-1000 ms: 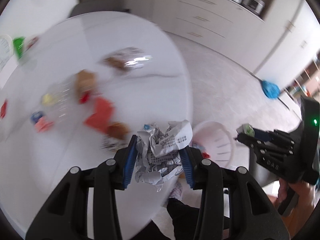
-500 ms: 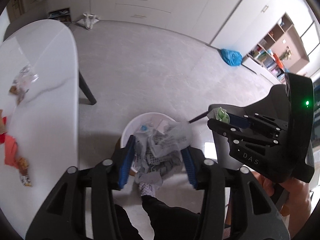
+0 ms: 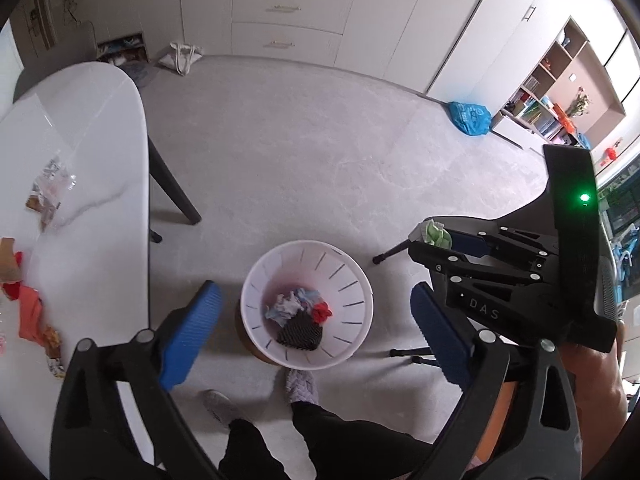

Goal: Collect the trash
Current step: 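Carry both items to the wastebasket and open both tools to drop them, then grasp the red paper bag with the left tool while the right tool reaches for the snack wrapper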

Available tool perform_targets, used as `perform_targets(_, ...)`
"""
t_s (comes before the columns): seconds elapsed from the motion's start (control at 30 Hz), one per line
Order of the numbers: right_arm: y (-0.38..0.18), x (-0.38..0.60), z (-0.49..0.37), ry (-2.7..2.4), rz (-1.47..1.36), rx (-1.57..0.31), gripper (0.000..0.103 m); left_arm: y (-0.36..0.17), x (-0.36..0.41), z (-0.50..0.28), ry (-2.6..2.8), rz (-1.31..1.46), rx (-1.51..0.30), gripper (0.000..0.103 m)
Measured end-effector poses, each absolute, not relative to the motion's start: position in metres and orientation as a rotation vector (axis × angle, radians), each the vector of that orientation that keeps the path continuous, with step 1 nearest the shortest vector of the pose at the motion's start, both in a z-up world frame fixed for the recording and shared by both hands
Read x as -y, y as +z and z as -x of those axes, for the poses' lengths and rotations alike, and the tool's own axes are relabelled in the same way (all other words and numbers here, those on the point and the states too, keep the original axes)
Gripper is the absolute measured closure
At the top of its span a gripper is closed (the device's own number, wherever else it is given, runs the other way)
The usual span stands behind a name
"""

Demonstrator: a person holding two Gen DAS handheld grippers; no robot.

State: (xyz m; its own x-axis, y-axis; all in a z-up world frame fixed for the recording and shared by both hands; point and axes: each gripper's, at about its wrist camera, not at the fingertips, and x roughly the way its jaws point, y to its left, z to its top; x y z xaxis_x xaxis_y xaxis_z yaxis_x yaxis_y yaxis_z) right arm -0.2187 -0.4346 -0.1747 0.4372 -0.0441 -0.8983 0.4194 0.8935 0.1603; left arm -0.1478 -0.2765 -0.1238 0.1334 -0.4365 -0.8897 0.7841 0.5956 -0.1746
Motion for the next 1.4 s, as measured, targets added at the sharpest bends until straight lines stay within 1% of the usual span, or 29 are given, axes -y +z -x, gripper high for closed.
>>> perform_targets(0.1, -0.177, 0.43, 0.216, -0.282, -0.388, -1.09, 0.069, -0.119, 0.272, 0.144, -0.895, -0.37, -1.113, 0.012)
perform_targets(0.13, -0.178, 0.427, 0.214, -0.275, -0.386, -1.094, 0.066, -0.117, 0.269, 0.144, -0.888, -0.365, -1.112, 0.012)
perform_targets(0.17, -0.179, 0.426, 0.212, -0.269, -0.385, -1.097, 0.065, -0.116, 0.267, 0.143, -0.883, -0.362, -1.111, 0.012)
perform_targets(0.2, -0.181, 0.424, 0.21, -0.262, -0.382, -1.103, 0.061, -0.115, 0.265, 0.142, -0.878, -0.36, -1.11, 0.012)
perform_targets(0.23, -0.183, 0.423, 0.209, -0.255, -0.381, -1.108, 0.047, -0.114, 0.261, 0.141, -0.87, -0.358, -1.108, 0.011)
perform_targets(0.27, -0.184, 0.42, 0.207, -0.251, -0.375, -1.116, 0.039, -0.112, 0.259, 0.141, -0.865, -0.357, -1.106, 0.01)
perform_targets(0.3, -0.185, 0.417, 0.205, -0.259, -0.362, -1.121, 0.028, -0.111, 0.257, 0.14, -0.86, -0.354, -1.103, 0.01)
perform_targets(0.33, -0.186, 0.414, 0.204, -0.272, -0.347, -1.122, 0.023, -0.11, 0.255, 0.14, -0.856, -0.351, -1.101, 0.01)
perform_targets(0.4, -0.187, 0.41, 0.2, -0.283, -0.33, -1.127, 0.019, -0.111, 0.252, 0.141, -0.849, -0.348, -1.099, 0.01)
perform_targets(0.47, -0.188, 0.408, 0.199, -0.296, -0.338, -1.135, 0.017, -0.108, 0.247, 0.139, -0.839, -0.341, -1.099, 0.008)
perform_targets(0.67, -0.185, 0.404, 0.199, -0.312, -0.362, -1.127, 0.013, -0.102, 0.23, 0.133, -0.816, -0.31, -1.095, 0.008)
perform_targets(1.4, -0.16, 0.346, 0.164, -0.246, -0.303, -1.099, 0.012, -0.101, 0.16, 0.107, -0.704, -0.251, -1.087, 0.008)
